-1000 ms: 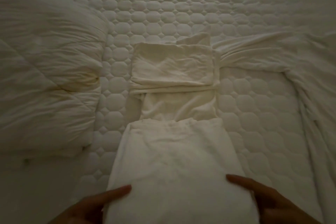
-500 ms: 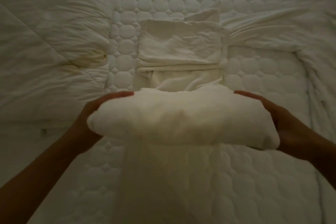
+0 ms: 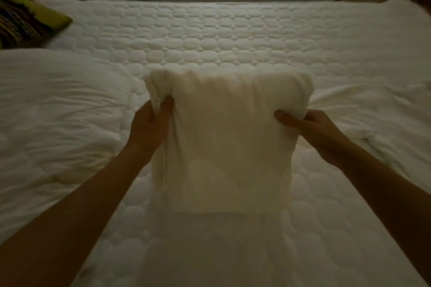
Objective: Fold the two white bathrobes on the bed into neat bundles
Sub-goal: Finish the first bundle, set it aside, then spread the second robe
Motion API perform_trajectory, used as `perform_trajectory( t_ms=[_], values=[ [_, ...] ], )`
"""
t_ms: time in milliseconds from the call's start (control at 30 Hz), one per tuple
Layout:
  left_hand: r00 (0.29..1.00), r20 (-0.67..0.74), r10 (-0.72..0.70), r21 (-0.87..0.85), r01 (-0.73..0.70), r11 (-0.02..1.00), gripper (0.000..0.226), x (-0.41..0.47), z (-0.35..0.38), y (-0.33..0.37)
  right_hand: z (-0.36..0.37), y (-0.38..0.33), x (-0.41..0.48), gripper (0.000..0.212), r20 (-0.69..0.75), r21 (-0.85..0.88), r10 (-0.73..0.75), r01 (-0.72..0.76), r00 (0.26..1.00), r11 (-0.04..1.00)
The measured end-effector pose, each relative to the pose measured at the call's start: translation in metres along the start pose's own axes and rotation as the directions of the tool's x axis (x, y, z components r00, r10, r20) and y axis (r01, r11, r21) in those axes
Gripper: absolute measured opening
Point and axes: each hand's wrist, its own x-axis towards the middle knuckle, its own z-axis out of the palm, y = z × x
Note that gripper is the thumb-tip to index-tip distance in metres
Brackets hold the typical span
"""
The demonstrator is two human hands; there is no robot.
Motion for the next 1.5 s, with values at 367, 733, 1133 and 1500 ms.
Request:
perform_trajectory(
  t_ms=[367,733,1133,1500],
  values=[
    [0.989,0.145,-0.039,0.798,-0.093,0.595,0.090,0.130,0.090,-0.054,0.068,0.034,0.158,0.068,-0.390,-0.623,-0.173,-0.121,0.905,0.773],
    [0.946,0.301,0.120,0.787,-0.317,0.529,0.069,0.117,0.141,-0.114,0.114,0.096,0.176,0.077,0.012,-0.893,-0.255,0.125,0.967,0.433],
    [0.963,0.038,-0.266,0.615,0.187,0.766,0.140,0.089,0.063,-0.113,0.063,0.094,0.108,0.118,-0.298,-0.596,-0.108,-0.096,0.948,0.797],
    [0.781,0.304,-0.546,0.031,0.564,0.825,0.080,0.067,0.037,-0.108,0.039,0.100,0.074,0.053,0.121,0.122,0.530,-0.543,0.839,0.831]
  ],
)
